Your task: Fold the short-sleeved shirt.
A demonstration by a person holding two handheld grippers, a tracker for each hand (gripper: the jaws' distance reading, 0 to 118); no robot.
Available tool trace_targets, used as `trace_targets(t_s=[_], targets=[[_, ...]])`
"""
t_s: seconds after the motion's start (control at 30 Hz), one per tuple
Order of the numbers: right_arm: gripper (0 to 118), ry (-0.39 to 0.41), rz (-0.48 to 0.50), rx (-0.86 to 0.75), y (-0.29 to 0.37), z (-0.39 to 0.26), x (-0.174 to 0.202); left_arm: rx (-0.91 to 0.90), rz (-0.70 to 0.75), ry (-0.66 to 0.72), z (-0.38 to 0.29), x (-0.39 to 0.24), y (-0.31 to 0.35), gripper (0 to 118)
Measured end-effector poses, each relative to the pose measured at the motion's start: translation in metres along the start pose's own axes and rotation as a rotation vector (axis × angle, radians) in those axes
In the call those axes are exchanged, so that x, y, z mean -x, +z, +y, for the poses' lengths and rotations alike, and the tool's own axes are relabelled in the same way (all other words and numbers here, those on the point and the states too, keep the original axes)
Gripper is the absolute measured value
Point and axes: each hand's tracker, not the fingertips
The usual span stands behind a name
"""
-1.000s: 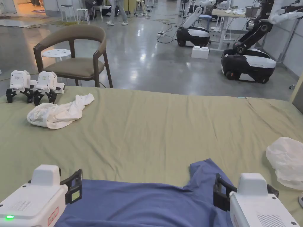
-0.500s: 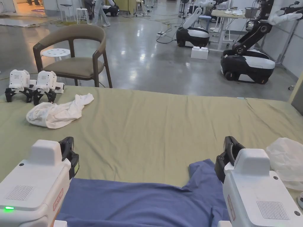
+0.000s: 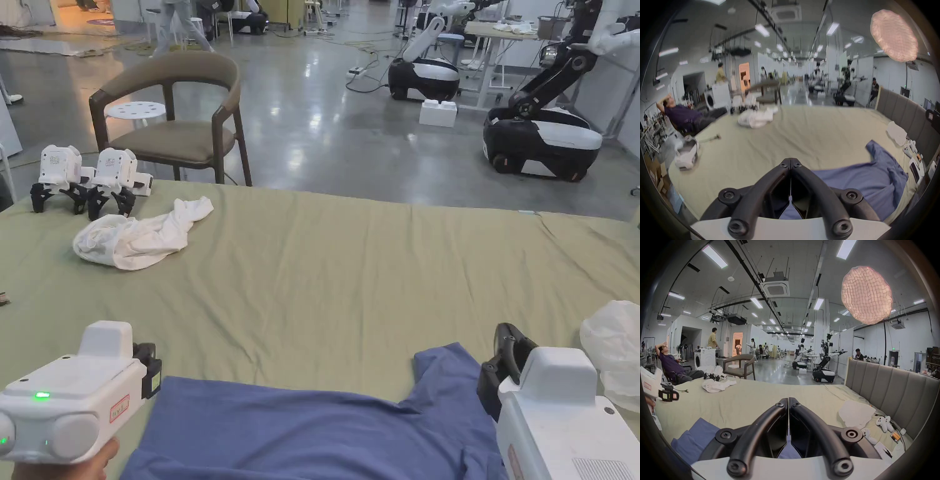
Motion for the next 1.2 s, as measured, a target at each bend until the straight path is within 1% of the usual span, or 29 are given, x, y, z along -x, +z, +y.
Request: trace_targets(t_s=[0.07, 0.1, 0.17, 0.23, 0.27, 0.3, 0.33, 0.37, 0.43, 0.5, 0.6, 0.63, 0.67, 0.77, 0.83, 0.87, 0.93, 1.0, 1.03, 1.07, 1.1, 1.2], targets=[[0, -0.011, -0.007, 0.033, -0.004, -0.006, -0.007, 0.127, -0.017, 0.015, -0.003, 0.017, -0.037, 0], [0, -0.013, -0.010, 0.048, -0.005, -0.008, -0.009, 0.156, -0.015, 0.021, -0.004, 0.023, -0.051, 0], [0, -0.022, -0.016, 0.080, -0.009, -0.013, -0.016, 0.241, -0.028, 0.019, -0.004, 0.032, -0.081, 9], [0, -0.024, -0.028, 0.108, -0.011, -0.019, -0.023, 0.306, -0.050, 0.015, -0.004, 0.034, -0.108, 27], [0, -0.024, -0.036, 0.122, -0.013, -0.021, -0.027, 0.344, -0.048, 0.005, -0.004, 0.035, -0.120, 39], [0, -0.027, -0.046, 0.137, -0.014, -0.023, -0.031, 0.378, -0.056, 0.000, -0.004, 0.036, -0.134, 57], [0, -0.029, -0.056, 0.152, -0.014, -0.026, -0.035, 0.399, -0.057, 0.001, -0.006, 0.035, -0.144, 65], [0, -0.028, -0.065, 0.168, -0.015, -0.028, -0.039, 0.421, -0.052, -0.002, -0.006, 0.032, -0.152, 67], [0, -0.026, -0.087, 0.196, -0.017, -0.033, -0.047, 0.443, -0.068, 0.010, -0.008, 0.032, -0.172, 67], [0, -0.027, -0.108, 0.224, -0.019, -0.039, -0.056, 0.487, -0.052, 0.025, -0.011, 0.029, -0.187, 67], [0, -0.031, -0.131, 0.262, -0.022, -0.044, -0.066, 0.536, -0.032, -0.004, -0.016, 0.021, -0.203, 66], [0, -0.031, -0.135, 0.273, -0.023, -0.046, -0.069, 0.527, -0.026, -0.017, -0.017, 0.017, -0.200, 65], [0, -0.027, -0.139, 0.286, -0.025, -0.047, -0.073, 0.507, -0.005, -0.041, -0.017, 0.012, -0.199, 61], [0, -0.031, -0.141, 0.329, -0.034, -0.051, -0.084, 0.461, -0.017, -0.080, -0.021, 0.004, -0.192, 33], [0, -0.036, -0.126, 0.373, -0.044, -0.053, -0.090, 0.451, -0.035, -0.069, -0.021, 0.003, -0.190, 6], [0, -0.039, -0.115, 0.395, -0.052, -0.055, -0.094, 0.444, -0.041, -0.067, -0.021, 0.002, -0.188, 1], [2, -0.037, -0.100, 0.429, -0.068, -0.056, -0.098, 0.437, -0.058, -0.069, -0.020, 0.006, -0.187, 0], [15, -0.019, -0.064, 0.493, -0.091, -0.058, -0.102, 0.424, -0.070, -0.066, -0.019, 0.008, -0.181, 0], [18, -0.017, -0.058, 0.518, -0.103, -0.058, -0.103, 0.411, -0.079, -0.053, -0.017, 0.011, -0.178, 0], [18, -0.009, -0.045, 0.553, -0.117, -0.059, -0.103, 0.393, -0.094, -0.030, -0.015, 0.013, -0.172, 0], [35, -0.001, -0.028, 0.588, -0.133, -0.060, -0.104, 0.375, -0.110, -0.013, -0.013, 0.014, -0.166, 0], [72, -0.004, 0.005, 0.670, -0.181, -0.070, -0.103, 0.328, -0.108, -0.017, -0.008, 0.016, -0.150, 0]])
